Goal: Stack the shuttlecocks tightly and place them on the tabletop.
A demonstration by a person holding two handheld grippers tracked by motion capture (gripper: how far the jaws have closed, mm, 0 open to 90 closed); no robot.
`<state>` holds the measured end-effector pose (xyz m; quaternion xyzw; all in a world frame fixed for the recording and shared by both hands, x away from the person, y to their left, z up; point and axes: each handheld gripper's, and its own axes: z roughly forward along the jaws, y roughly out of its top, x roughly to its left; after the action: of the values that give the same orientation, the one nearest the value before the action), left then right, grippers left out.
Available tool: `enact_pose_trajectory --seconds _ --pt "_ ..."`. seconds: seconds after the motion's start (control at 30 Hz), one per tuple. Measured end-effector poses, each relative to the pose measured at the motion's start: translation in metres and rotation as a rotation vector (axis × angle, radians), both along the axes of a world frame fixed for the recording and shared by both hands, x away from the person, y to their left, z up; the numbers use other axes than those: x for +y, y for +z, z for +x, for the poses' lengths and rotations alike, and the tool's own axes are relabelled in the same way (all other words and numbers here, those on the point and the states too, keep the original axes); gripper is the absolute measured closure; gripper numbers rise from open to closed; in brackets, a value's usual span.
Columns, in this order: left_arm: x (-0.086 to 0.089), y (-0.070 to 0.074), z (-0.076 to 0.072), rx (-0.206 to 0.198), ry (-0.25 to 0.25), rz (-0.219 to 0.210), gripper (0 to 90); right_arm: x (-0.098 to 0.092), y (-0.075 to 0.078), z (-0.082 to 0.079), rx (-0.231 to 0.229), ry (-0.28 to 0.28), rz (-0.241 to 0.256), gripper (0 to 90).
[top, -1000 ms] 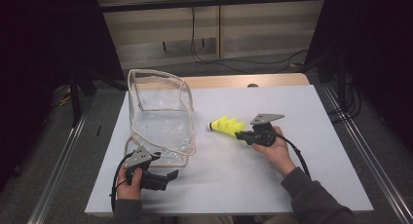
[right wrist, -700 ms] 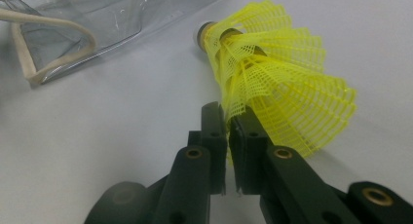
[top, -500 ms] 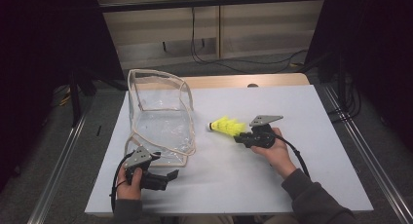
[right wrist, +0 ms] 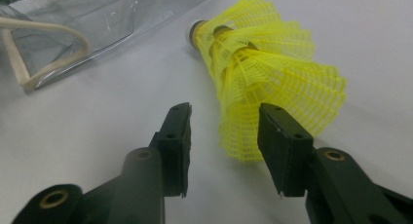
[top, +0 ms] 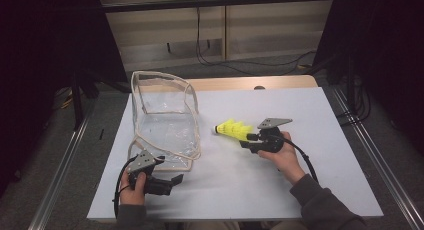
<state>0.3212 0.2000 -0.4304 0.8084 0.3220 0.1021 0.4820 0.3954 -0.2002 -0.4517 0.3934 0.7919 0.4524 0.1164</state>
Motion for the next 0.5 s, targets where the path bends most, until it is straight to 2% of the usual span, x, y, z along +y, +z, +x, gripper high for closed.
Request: enact_pose_trajectory --seconds 0.17,0.5 --pt "-0.0001 -0.0001 0.0001 0.000 0.003 -0.002 3.9 0.0006 0.0003 0.0011 0.005 -0.014 0.015 49.5" --pt "-0.0001 0.0001 0.0000 0.001 -0.004 -0.002 3.8 0.0090 -0.0019 0.0053 0.007 -0.034 0.013 39.1"
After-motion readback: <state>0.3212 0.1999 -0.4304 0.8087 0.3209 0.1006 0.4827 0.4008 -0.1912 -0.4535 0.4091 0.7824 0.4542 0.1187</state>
